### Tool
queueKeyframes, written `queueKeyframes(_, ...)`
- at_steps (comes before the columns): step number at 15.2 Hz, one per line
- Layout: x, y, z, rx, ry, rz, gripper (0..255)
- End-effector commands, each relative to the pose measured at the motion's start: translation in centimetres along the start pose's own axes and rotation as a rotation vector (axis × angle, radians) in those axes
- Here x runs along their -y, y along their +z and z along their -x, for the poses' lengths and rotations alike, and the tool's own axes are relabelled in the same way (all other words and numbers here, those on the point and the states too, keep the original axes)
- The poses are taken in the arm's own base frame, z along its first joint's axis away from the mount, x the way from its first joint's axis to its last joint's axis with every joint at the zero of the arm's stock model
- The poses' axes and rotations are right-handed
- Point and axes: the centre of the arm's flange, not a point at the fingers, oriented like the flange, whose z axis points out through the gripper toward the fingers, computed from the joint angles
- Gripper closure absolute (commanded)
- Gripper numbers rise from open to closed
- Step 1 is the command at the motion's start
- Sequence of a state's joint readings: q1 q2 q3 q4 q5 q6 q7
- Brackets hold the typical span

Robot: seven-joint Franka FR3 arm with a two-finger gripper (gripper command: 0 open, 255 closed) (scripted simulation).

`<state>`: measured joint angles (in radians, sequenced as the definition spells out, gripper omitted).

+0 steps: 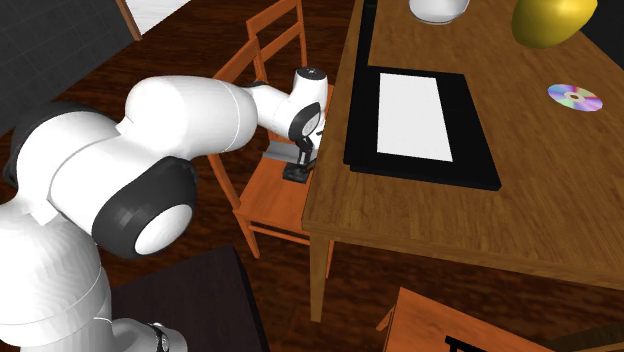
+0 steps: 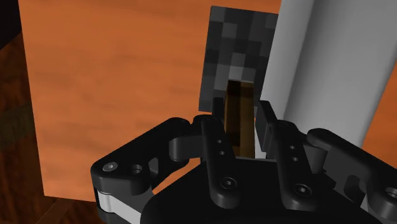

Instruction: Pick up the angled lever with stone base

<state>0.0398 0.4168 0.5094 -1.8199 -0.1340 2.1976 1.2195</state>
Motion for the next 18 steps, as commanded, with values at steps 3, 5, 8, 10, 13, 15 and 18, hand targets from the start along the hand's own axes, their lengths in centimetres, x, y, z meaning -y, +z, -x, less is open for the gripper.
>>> queueKeyframes(3,0.0,0.2,0.0,0.002,-0.001,0.001,255)
queueKeyframes(5,0.0,-0.3,0.1,0.002,-0.001,0.001,255)
queueKeyframes(8,0.1,-1.8,0.2,0.002,-0.001,0.001,255)
queueKeyframes(10,0.1,-2.9,0.3,0.002,-0.001,0.001,255)
queueKeyframes(13,0.2,-4.5,0.4,0.002,-0.001,0.001,255)
queueKeyframes(15,0.3,-5.5,0.5,0.002,-0.001,0.001,255)
queueKeyframes(18,0.3,-7.1,0.6,0.002,-0.001,0.001,255)
